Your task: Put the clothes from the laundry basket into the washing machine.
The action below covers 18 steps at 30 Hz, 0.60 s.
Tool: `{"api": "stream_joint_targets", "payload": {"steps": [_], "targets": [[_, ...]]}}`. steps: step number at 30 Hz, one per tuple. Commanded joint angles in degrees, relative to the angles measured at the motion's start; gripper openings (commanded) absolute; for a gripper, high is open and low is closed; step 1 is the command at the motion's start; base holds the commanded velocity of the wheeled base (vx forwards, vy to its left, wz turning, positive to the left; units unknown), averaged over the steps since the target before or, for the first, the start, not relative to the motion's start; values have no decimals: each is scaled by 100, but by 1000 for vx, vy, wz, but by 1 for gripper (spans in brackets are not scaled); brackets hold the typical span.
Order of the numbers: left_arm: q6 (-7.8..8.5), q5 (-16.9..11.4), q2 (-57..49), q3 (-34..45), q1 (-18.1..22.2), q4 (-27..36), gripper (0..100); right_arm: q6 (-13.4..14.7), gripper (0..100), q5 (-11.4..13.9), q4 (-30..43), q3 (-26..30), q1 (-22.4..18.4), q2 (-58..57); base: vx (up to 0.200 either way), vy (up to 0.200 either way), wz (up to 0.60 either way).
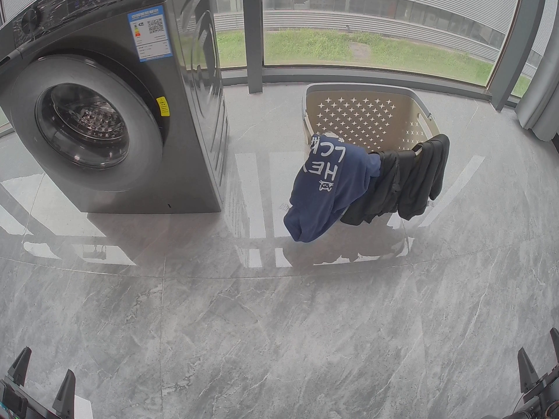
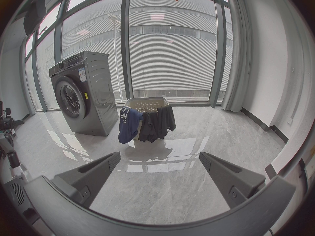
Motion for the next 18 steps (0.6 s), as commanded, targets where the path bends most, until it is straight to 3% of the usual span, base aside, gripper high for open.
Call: {"api": "stream_joint_targets", "payload": {"steps": [1,5,11,18], "targets": [[-4,-2,-95,101,2,-2,100,-4,100,0,-2,92,5,-93,0,-200,0],[-4,-2,-95,101,2,-2,100,-4,100,0,-2,92,5,-93,0,-200,0],[-13,-2,-95,101,-6,-2,100,-4,100,0,-2,92,5,-93,0,0,0],[-31,-2,-95,101,-6,-2,100,-4,100,0,-2,92,5,-93,200,0,0]]}}
